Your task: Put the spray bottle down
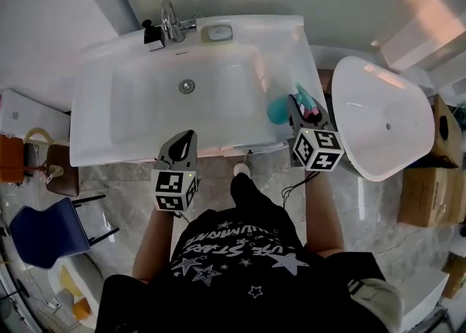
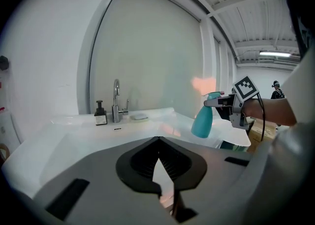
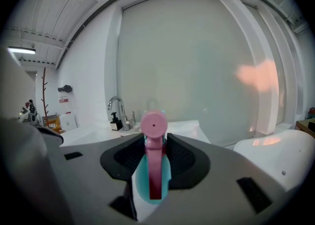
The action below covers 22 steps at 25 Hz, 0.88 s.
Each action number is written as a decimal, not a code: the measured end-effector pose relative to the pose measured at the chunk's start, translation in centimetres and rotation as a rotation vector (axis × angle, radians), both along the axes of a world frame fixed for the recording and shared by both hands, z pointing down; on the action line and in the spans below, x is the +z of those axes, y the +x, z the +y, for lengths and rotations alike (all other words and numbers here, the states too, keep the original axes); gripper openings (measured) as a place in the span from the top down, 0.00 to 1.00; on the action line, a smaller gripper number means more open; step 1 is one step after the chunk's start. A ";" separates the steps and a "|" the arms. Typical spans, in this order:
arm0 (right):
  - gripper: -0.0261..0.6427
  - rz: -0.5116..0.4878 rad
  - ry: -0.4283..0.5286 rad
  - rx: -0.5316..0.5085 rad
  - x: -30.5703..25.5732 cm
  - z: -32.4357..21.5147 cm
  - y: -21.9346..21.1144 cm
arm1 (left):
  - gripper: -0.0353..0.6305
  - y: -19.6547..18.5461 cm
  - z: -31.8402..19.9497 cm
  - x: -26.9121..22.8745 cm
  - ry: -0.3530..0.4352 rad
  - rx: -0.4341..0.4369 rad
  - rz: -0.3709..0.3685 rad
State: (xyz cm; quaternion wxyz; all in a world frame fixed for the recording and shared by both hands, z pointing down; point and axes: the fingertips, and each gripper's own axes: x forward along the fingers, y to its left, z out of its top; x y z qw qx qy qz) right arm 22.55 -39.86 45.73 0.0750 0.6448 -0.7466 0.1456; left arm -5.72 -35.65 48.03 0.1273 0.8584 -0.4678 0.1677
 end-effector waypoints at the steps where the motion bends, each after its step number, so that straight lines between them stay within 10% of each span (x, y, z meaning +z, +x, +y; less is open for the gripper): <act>1: 0.74 0.003 -0.004 -0.007 0.2 -1.4 0.2 | 0.92 0.3 -1.1 0.0 -0.004 -0.007 -0.001; 22: 0.74 0.100 -0.067 -0.120 5.3 -13.6 1.4 | 0.92 3.2 -9.6 2.5 -0.053 -0.107 -0.021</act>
